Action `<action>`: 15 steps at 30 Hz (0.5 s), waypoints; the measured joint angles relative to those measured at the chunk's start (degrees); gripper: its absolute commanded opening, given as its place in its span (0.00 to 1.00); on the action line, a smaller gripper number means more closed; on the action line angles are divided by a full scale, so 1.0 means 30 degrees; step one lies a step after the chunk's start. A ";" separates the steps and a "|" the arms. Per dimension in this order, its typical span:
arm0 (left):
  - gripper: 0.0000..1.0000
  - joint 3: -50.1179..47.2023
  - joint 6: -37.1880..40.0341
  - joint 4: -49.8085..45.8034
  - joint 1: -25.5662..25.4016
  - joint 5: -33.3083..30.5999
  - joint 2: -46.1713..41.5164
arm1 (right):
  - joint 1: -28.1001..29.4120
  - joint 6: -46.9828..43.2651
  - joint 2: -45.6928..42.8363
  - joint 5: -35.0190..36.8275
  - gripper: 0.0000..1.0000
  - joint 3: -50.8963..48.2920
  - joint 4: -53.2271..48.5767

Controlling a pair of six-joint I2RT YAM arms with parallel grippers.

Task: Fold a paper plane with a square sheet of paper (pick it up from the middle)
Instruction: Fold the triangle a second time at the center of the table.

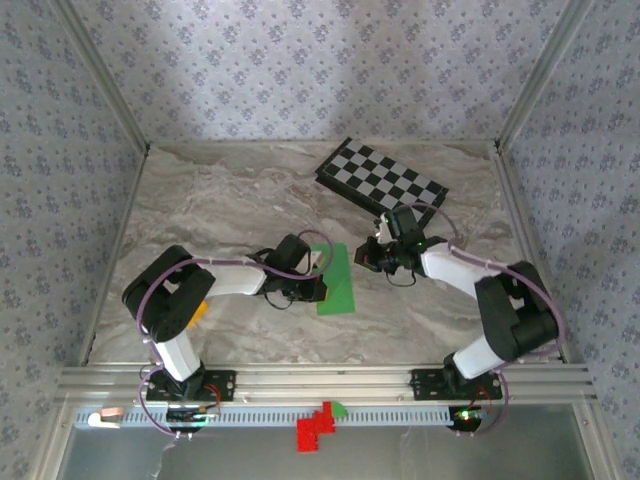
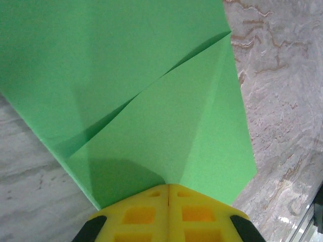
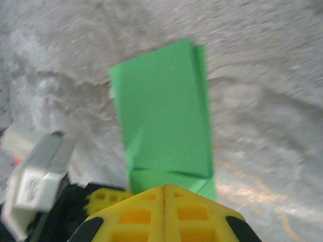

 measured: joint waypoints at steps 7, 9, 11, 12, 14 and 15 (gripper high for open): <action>0.01 0.0379 -0.0882 -0.0605 -0.0124 -0.0590 -0.0117 | 0.1348 -0.0029 -0.0845 0.0153 0.06 -0.1698 0.0175; 0.02 0.0386 -0.0984 -0.0780 -0.0124 -0.0736 -0.0219 | 0.1581 0.0029 -0.0372 0.0022 0.05 -0.1603 0.0510; 0.02 0.0386 -0.1056 -0.1049 -0.0124 -0.0816 -0.0364 | 0.1785 0.0138 0.0525 -0.0364 0.05 -0.1297 0.1013; 0.03 0.0386 -0.1137 -0.1129 -0.0124 -0.0882 -0.0459 | 0.1843 0.0248 0.1005 -0.0561 0.06 -0.1188 0.1311; 0.05 0.0386 -0.1202 -0.1217 -0.0124 -0.0918 -0.0656 | 0.1829 0.0342 0.1566 -0.0765 0.07 -0.1129 0.1545; 0.06 0.0386 -0.1209 -0.1290 -0.0117 -0.0940 -0.0794 | 0.1814 0.0342 0.1647 -0.0743 0.08 -0.1129 0.1377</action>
